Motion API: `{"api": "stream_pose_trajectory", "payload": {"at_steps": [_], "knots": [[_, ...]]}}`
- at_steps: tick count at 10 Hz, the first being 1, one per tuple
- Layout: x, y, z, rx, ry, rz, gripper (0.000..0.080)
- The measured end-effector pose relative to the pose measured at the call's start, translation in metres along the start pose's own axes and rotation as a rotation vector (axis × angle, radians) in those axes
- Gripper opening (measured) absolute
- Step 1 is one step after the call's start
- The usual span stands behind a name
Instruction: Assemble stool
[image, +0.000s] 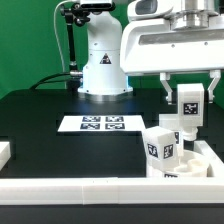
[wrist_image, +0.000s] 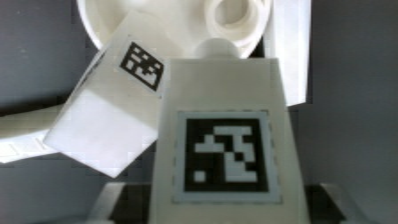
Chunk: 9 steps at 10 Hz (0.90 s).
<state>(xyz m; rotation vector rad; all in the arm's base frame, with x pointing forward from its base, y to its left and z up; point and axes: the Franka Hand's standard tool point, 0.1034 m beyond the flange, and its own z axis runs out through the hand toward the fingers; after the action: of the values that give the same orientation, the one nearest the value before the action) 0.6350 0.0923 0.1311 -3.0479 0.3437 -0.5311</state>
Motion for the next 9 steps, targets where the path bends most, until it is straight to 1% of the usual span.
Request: {"api": "stream_pose_trajectory", "payload": {"at_steps": [1,3,4,7,9], "knots": [[-0.004,-0.009,0.002,0.002,0.001,-0.024,0.0338],[-0.003,-0.020,0.014,-0.005,-0.006,-0.105,0.0338],[-0.003,-0.020,0.019,-0.008,-0.009,-0.147,0.0338],[-0.004,-0.019,0.020,-0.008,-0.010,-0.138,0.0338],[-0.005,-0.019,0.025,-0.012,-0.012,-0.142,0.0338]]}}
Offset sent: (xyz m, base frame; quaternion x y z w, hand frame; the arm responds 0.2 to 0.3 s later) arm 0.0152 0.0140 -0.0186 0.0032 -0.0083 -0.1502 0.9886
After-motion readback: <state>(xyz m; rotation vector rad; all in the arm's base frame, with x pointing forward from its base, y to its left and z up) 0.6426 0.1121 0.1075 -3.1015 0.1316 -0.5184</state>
